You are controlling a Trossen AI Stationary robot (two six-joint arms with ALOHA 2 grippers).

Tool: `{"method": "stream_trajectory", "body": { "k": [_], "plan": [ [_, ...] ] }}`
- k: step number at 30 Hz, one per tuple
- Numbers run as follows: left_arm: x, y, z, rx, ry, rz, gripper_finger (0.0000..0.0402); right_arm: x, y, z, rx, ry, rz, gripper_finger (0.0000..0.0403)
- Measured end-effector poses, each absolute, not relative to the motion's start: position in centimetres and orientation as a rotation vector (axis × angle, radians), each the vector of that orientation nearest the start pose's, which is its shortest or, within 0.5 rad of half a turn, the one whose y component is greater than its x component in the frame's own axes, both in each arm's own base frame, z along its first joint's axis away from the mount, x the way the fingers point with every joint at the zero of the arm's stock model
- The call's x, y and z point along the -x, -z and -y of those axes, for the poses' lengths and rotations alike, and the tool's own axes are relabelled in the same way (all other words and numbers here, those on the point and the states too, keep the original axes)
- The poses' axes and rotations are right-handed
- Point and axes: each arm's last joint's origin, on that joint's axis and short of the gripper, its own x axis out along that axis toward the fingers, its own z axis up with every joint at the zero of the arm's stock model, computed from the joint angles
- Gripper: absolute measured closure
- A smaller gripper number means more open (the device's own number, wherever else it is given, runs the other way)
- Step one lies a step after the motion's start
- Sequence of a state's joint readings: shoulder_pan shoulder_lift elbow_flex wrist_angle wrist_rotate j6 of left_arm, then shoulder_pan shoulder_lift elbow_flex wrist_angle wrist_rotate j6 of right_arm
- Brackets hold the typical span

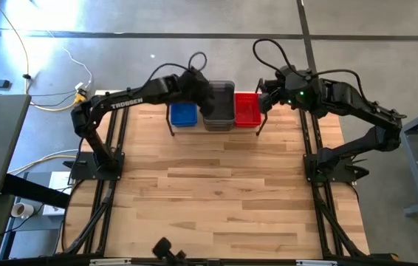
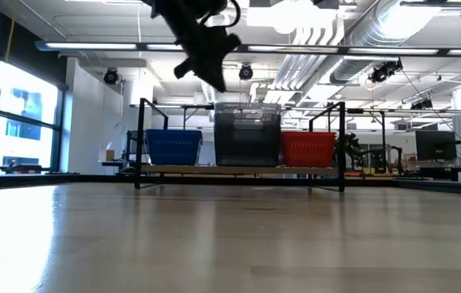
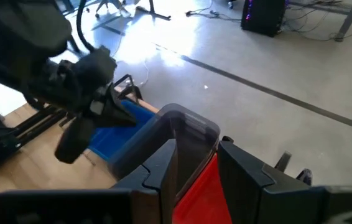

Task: Stack baskets on shelf by color
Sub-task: Return to Home Position

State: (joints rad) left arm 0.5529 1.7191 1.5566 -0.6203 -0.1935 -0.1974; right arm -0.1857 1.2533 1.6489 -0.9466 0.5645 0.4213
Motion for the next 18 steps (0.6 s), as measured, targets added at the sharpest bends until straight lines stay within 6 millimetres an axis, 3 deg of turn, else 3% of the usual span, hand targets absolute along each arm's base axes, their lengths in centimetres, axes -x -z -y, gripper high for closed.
{"method": "stream_trajectory", "body": {
  "k": [5, 9, 13, 18],
  "plan": [
    [-31.2, -31.0, -19.6, 0.195, -0.981, -0.866, 0.0401, -21.4, -45.5, 5.5, -0.292, 0.812, -0.400, 0.0304],
    [-30.7, -30.8, -19.6, 0.191, -1.025, -0.904, 0.0401, -21.7, -45.3, 5.6, -0.287, 0.814, -0.416, 0.0304],
    [-30.5, -30.9, -18.8, 0.244, -0.933, -0.935, 0.0401, -21.7, -45.1, 5.6, -0.283, 0.815, -0.431, 0.0304],
    [-30.4, -32.7, -16.3, 0.293, -0.740, -0.887, 0.0401, -21.5, -44.7, 5.6, -0.272, 0.821, -0.476, 0.0304]
  ]
}}
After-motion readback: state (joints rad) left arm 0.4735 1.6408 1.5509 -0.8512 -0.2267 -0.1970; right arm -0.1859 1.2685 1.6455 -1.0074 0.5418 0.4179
